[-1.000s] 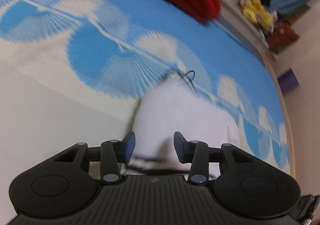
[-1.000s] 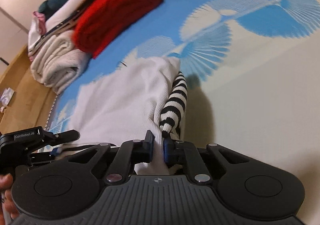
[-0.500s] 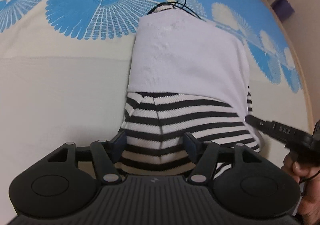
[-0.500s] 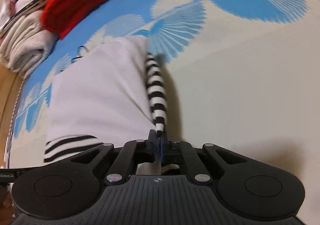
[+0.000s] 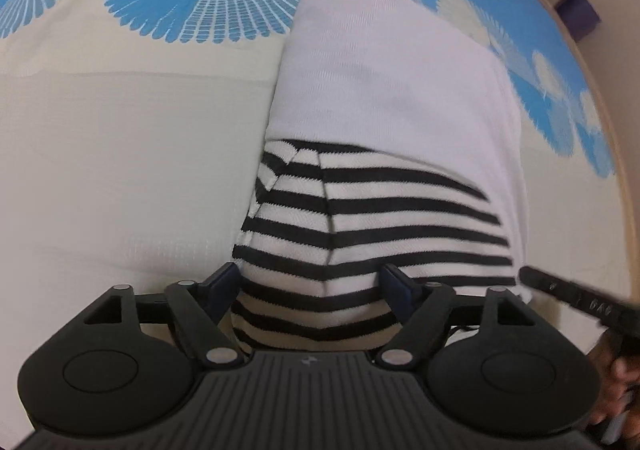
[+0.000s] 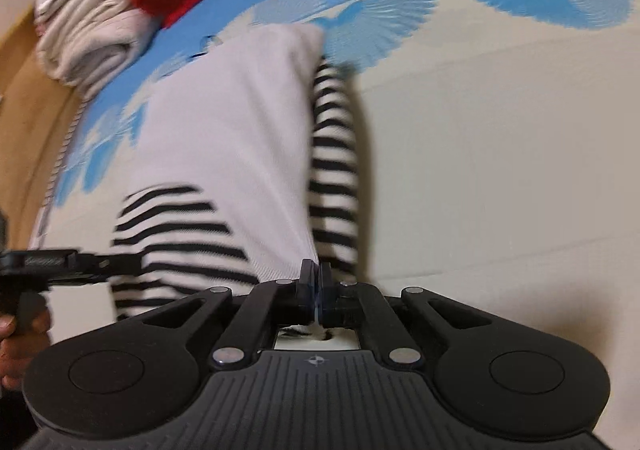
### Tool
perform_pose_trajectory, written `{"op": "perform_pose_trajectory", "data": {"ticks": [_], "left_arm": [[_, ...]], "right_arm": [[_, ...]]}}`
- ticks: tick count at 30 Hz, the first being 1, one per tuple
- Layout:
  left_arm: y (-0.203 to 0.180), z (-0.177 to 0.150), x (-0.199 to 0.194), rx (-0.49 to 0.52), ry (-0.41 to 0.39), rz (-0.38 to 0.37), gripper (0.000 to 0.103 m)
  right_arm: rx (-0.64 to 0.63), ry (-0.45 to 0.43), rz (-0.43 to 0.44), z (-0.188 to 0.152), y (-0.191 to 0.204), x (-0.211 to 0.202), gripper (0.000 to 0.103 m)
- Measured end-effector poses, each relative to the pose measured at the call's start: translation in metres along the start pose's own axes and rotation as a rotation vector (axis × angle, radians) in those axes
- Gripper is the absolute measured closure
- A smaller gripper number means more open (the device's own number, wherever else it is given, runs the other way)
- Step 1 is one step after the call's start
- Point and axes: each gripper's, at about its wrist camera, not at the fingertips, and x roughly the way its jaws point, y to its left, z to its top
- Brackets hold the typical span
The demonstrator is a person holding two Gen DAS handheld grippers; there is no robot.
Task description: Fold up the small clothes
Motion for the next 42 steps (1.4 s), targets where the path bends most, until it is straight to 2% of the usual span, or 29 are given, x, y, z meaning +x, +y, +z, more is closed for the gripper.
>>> {"op": "perform_pose_trajectory", "data": {"ticks": [3,5,6,9,10,11,12,13,14,15,18,20,23,27,33,42], "left_arm": [[-0.005,-0.005,-0.005,0.046,-0.016,0.034,0.017],[-0.008,-0.009,-0.021,0.089,-0.046,0.078,0.018],[-0.010,-0.012,-0.035,0.127,-0.085,0.119,0.017],[-0.016,-0.031,-0.078,0.201,-0.247,0.223,0.015],[-0.017,-0.041,-0.093,0.212,-0.306,0.232,0.015],[-0.017,-0.052,-0.106,0.218,-0.355,0.233,0.015],[-0.017,-0.065,-0.117,0.216,-0.401,0.230,0.012],[-0.018,-0.079,-0.127,0.208,-0.441,0.223,0.004],[-0.019,-0.095,-0.134,0.198,-0.476,0.215,0.000],[-0.021,-0.111,-0.140,0.190,-0.510,0.206,0.001],[-0.039,-0.151,-0.149,0.191,-0.542,0.191,0.001],[-0.051,-0.173,-0.149,0.187,-0.550,0.187,0.001],[-0.064,-0.196,-0.142,0.171,-0.555,0.195,0.001],[-0.072,-0.198,-0.128,0.189,-0.530,0.197,0.001],[-0.062,-0.189,-0.115,0.147,-0.492,0.190,0.001],[-0.059,-0.183,-0.113,0.110,-0.489,0.182,0.001]], "right_arm": [[-0.033,0.015,-0.009,-0.001,0.009,0.002,0.103],[-0.042,-0.015,-0.091,-0.002,0.017,-0.005,0.101],[-0.054,-0.043,-0.151,-0.003,0.021,-0.013,0.099],[-0.074,-0.149,-0.186,-0.010,0.026,-0.049,0.094],[-0.076,-0.207,-0.189,-0.016,0.031,-0.064,0.083],[-0.080,-0.257,-0.197,-0.023,0.036,-0.078,0.067],[-0.088,-0.311,-0.215,-0.033,0.045,-0.092,0.058],[-0.099,-0.349,-0.237,-0.041,0.052,-0.100,0.039],[-0.118,-0.390,-0.258,-0.053,0.062,-0.110,0.027],[-0.136,-0.422,-0.265,-0.065,0.071,-0.117,0.025],[-0.201,-0.476,-0.269,-0.105,0.100,-0.131,0.024],[-0.227,-0.492,-0.279,-0.127,0.114,-0.133,0.017],[-0.234,-0.492,-0.296,-0.153,0.127,-0.129,0.015],[-0.240,-0.455,-0.279,-0.157,0.135,-0.115,0.015],[-0.236,-0.444,-0.289,-0.153,0.138,-0.103,0.015],[-0.273,-0.447,-0.272,-0.151,0.149,-0.096,0.014]]}}
